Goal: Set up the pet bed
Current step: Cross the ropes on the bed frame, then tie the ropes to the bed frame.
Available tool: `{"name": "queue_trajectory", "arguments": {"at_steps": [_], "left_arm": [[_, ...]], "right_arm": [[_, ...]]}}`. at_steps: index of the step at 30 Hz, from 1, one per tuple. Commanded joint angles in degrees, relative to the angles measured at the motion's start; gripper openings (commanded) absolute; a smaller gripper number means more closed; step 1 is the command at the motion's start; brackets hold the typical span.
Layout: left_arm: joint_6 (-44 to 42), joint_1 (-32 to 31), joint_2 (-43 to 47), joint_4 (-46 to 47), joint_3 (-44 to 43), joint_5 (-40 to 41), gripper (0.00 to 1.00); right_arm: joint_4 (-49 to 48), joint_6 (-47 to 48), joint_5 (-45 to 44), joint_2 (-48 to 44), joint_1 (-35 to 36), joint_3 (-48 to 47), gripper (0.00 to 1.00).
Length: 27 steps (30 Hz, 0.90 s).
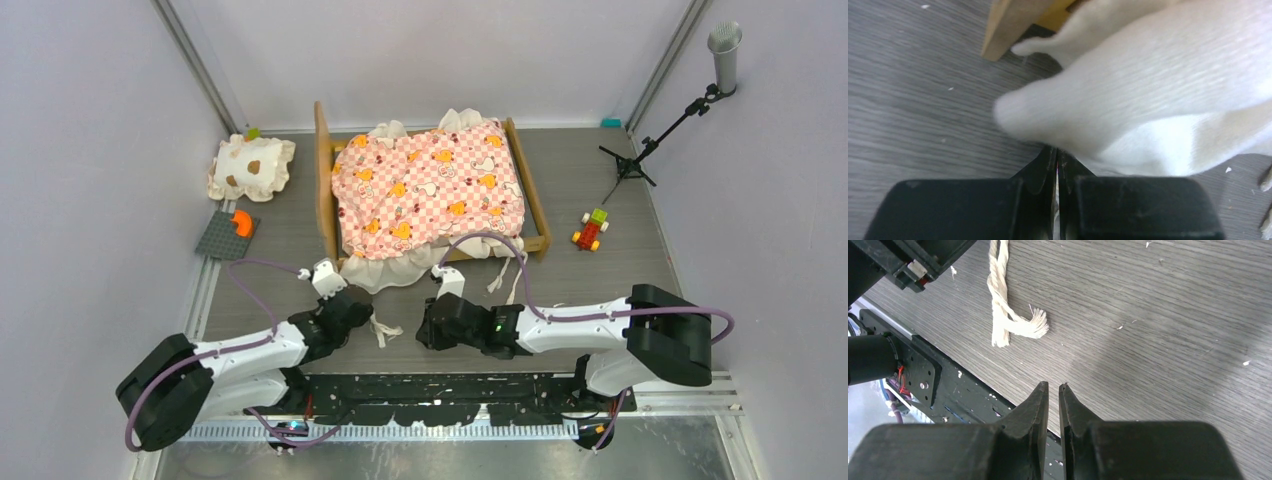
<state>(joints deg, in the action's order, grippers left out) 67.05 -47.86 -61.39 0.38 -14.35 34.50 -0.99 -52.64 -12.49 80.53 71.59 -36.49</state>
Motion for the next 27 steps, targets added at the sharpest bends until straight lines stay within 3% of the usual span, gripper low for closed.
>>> {"name": "queue_trajectory", "arguments": {"at_steps": [1, 9, 13, 15, 17, 22, 27], "left_arm": [[-1.5, 0.31, 5.05, -12.8, 1.62, 0.24, 0.03], [-0.94, 0.31, 6.82, -14.72, 1.59, -0.17, 0.0], [-0.67, 0.3, 6.8, -14.88, 1.43, 0.02, 0.0], [-0.75, 0.31, 7.08, -15.2, 1.34, -0.02, 0.0], [-0.66, 0.31, 7.87, -15.26, 1.52, -0.07, 0.0], [-0.59, 0.31, 9.8, -15.62, 1.99, -0.22, 0.0], [-0.95, 0.31, 9.4, -15.3, 1.64, 0.56, 0.0]], "right_arm": [[-0.94, 1.15, -0.88, 0.94, 0.36, -3.51, 0.19], [-6.68, 3.09, 6.13, 5.52, 0.4, -6.54, 0.23], [-8.2, 3.23, 9.53, 9.27, 0.47, -9.11, 0.19], [-7.77, 2.39, 8.01, 10.34, 0.46, -10.05, 0.34], [-8.1, 1.39, 4.73, 10.61, 0.41, -10.14, 0.41], [-3.05, 4.51, 0.39, 11.77, 0.46, -13.78, 0.47], [2.0, 18.17, 0.32, 11.61, 0.31, -16.34, 0.48]]}}
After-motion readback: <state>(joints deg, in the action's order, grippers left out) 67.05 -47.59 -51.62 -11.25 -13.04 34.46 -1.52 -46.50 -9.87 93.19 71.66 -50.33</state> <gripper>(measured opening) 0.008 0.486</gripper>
